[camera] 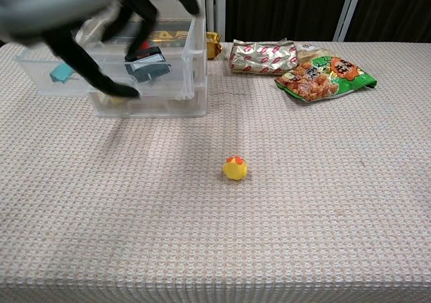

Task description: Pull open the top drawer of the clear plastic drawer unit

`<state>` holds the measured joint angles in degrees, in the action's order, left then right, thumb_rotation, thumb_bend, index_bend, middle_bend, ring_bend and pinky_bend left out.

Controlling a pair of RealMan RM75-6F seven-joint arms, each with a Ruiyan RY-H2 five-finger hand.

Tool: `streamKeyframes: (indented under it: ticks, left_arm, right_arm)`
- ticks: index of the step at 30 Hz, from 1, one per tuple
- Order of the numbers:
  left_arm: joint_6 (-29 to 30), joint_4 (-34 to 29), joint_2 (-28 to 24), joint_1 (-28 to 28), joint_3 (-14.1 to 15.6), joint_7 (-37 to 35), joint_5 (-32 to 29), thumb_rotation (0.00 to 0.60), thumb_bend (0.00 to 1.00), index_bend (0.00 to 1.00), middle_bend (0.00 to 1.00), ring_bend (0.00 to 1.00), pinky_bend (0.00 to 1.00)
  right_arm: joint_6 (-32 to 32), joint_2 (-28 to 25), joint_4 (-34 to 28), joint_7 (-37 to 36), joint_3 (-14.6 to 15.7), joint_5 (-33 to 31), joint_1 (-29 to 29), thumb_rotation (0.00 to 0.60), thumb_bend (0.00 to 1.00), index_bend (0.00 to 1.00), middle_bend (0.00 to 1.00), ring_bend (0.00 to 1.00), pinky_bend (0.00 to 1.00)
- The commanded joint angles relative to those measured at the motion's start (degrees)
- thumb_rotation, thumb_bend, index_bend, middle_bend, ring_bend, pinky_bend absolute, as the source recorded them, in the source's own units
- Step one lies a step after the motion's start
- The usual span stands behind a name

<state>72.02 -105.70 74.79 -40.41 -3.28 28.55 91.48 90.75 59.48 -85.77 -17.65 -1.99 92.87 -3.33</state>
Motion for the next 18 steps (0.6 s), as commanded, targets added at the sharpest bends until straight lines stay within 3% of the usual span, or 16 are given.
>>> streamKeyframes:
  ticks: [1, 6, 9, 18]
  left_arm:
    - [9.74, -3.49, -10.79, 9.09, -2.95, -7.17, -7.27, 0.6, 0.09, 0.26, 0.55, 0.58, 0.75]
    - [13.24, 0.07, -16.85, 17.06, -2.07, -12.91, -16.6, 0.6, 0.09, 0.27, 0.42, 0.42, 0.47]
    - [14.31, 2.69, -17.97, 21.43, 0.0, -15.74, -18.89, 0.6, 0.09, 0.26, 0.36, 0.37, 0.35]
    - [25.85, 10.11, -11.77, 33.18, 5.84, -17.81, -11.67, 0.6, 0.09, 0.26, 0.34, 0.35, 0.32]
  right_arm:
    - [0.21, -0.04, 0.21, -0.52, 0.05, 0.41, -0.09, 0.6, 0.08, 0.0, 0.07, 0.0, 0.0]
    - [0.19, -0.28, 0.74, -1.88, 0.09, 0.93, -0.42, 0.6, 0.09, 0.0, 0.07, 0.0, 0.0]
    - [0.02, -0.17, 1.0, -2.24, 0.14, 1.01, -0.56, 0.6, 0.09, 0.0, 0.07, 0.0, 0.0]
    - [-0.48, 0.85, 0.82, -1.49, 0.66, 2.28, -1.19, 0.6, 0.09, 0.0, 0.07, 0.0, 0.0]
